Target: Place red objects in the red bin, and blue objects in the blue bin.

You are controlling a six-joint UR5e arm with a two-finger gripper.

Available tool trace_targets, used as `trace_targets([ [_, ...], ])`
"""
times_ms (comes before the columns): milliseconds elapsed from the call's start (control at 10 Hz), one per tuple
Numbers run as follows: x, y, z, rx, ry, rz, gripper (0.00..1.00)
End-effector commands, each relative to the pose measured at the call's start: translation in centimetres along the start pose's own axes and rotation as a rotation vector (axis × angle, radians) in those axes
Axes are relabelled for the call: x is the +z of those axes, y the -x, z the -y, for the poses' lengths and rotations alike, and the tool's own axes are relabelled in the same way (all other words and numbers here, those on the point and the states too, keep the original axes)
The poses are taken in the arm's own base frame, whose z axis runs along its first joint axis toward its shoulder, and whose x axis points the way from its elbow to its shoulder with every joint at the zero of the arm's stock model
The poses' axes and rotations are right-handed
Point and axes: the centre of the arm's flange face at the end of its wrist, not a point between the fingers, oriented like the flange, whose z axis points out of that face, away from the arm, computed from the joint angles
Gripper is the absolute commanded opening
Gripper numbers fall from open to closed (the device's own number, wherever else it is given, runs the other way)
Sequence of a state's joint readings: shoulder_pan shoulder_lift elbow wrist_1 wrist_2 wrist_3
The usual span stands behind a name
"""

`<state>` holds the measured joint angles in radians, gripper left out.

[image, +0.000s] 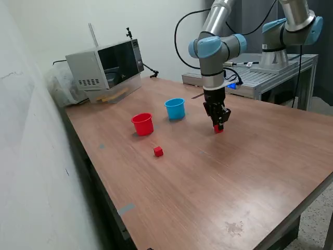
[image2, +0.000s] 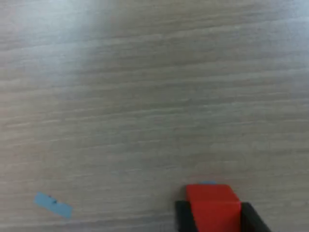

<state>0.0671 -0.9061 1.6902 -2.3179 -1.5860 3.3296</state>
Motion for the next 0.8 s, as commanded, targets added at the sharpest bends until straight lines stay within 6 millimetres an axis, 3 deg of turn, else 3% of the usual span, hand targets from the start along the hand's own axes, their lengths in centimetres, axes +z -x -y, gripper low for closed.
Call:
trace_targets([
  [0,-1.6,0.1,0.3,-0.04,-0.003,0.002,0.0],
  [100,-4.6,0.2,0.6,-0.041,0.018,-0.001,0.0],
  [400,-18.3,1.4,0.9,-0.07,0.122,-0.016,0.0],
  [500,-23.3,5.9,-2.6,-0.006,0.195,-0.018,0.0],
  [600,-25.2,9.6,-5.7,0.05,0.236,-0.018,0.0],
  [700,-25.3,13.4,-9.1,0.098,0.257,-0.013,0.0],
])
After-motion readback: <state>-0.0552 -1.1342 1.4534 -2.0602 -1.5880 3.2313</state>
